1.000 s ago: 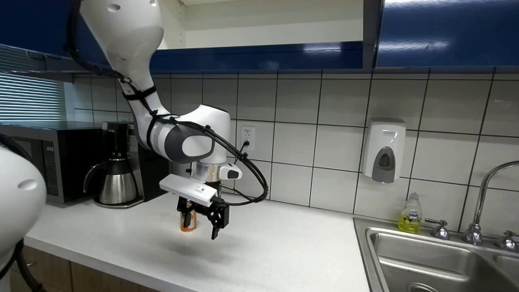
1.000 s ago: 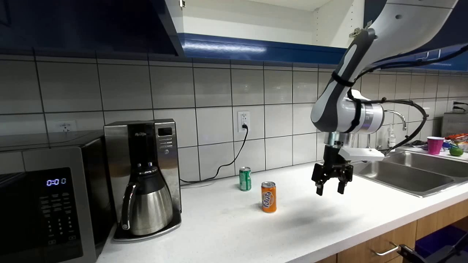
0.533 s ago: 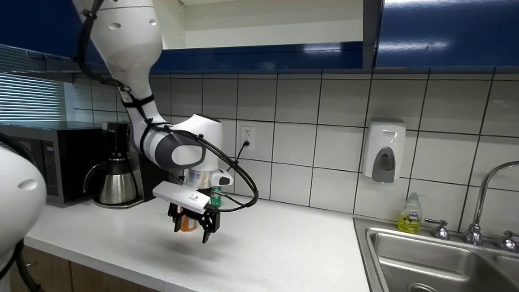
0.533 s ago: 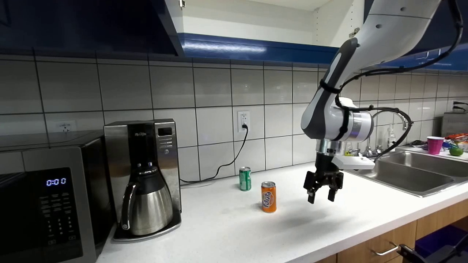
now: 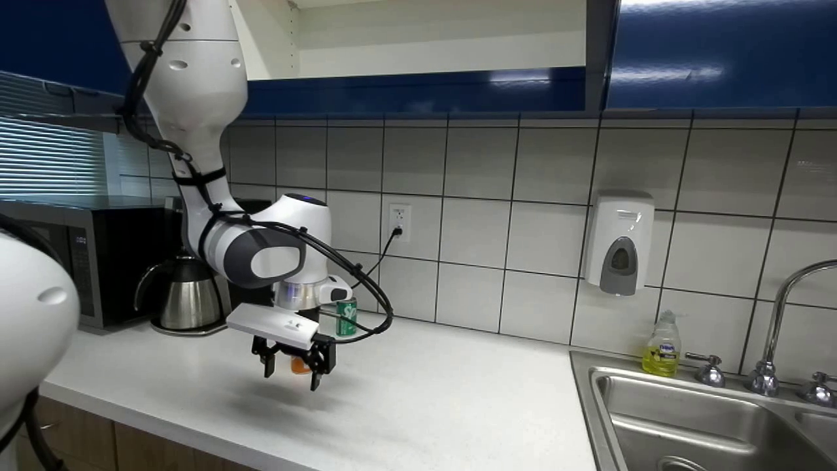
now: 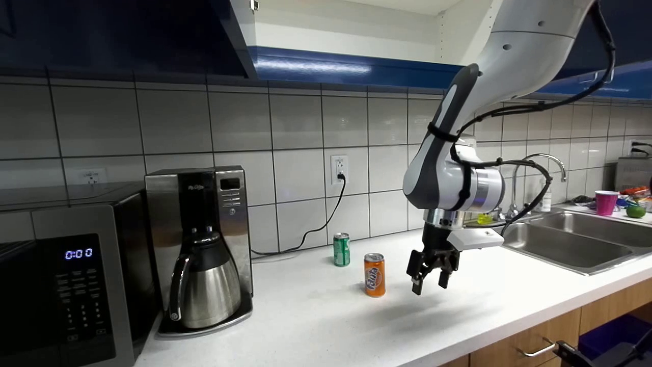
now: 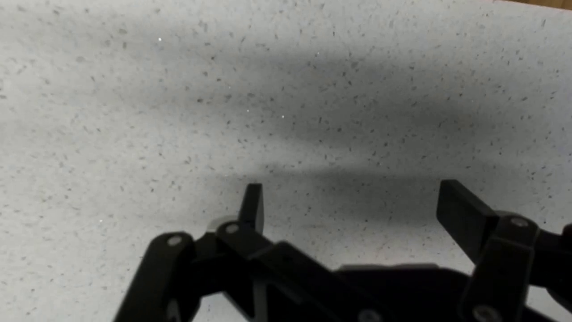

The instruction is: Put the orange can in the open upper cabinet.

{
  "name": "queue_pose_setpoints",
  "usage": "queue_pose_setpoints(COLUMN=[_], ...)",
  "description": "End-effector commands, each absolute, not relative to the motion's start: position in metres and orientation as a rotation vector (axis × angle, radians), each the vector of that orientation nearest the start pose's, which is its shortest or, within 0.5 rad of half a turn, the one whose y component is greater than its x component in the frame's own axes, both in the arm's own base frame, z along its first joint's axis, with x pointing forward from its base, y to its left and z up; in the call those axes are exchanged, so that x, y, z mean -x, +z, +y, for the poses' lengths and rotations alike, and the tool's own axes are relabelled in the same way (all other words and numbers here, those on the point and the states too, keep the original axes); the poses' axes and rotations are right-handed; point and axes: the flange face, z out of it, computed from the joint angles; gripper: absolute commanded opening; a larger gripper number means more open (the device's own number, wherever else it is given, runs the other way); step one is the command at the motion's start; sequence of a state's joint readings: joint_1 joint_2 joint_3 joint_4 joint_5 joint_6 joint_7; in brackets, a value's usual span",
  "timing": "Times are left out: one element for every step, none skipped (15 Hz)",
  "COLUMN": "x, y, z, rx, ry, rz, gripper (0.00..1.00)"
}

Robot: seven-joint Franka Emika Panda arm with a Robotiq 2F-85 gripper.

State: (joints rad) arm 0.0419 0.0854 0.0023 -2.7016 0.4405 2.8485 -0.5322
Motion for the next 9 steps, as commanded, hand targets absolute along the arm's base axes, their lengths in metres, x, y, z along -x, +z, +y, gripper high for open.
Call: queue_pose_setpoints(x=[-0.413, -0.414, -0.414, -0.415, -0.415, -0.416, -0.417, -0.418, -0.420], y=[0.201, 0.199, 0.197, 0.195, 0.194, 0.193, 0.192, 0.192, 0.192], z=[0.007, 0.010, 0.013, 0.016, 0.019, 0.022, 0.026, 0.029, 0.032], rx=[3.013, 3.014, 3.013, 3.010, 3.007, 3.004, 2.999, 2.996, 2.992], ry=[-0.208, -0.218, -0.229, -0.239, -0.249, -0.257, -0.271, -0.289, -0.303], rz=[-0.283, -0.279, -0.274, -0.271, -0.267, -0.267, -0.262, -0.253, -0.244], gripper=[1.00, 1.00, 1.00, 1.00, 1.00, 1.00, 1.00, 1.00, 1.00])
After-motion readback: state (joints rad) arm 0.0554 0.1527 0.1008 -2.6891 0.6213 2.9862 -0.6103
